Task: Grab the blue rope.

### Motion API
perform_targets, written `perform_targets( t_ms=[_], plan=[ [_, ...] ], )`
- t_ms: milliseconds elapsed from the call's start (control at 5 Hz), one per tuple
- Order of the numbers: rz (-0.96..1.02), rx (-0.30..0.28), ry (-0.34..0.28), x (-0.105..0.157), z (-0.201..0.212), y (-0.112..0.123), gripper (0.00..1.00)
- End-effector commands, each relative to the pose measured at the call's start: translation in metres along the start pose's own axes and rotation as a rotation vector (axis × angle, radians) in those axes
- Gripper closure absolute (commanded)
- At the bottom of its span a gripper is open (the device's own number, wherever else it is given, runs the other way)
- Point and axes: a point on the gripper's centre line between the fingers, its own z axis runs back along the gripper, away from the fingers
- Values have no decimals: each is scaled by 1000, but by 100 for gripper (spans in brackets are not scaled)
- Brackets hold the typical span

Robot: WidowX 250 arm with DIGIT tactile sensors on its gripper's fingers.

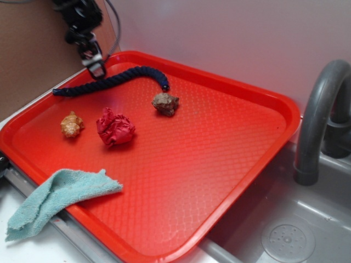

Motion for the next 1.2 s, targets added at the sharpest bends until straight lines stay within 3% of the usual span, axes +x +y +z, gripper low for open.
perform_targets(
  t_ms=[0,200,400,600,1000],
  plan=[
    [-88,8,27,14,-35,-10,0],
    [-76,12,42,8,-43,-18,100],
    [-87,4,28,9,-39,-19,100],
    [-103,13,67,8,-33,-21,100],
    [-41,165,86,21,45,-51,100]
  ],
)
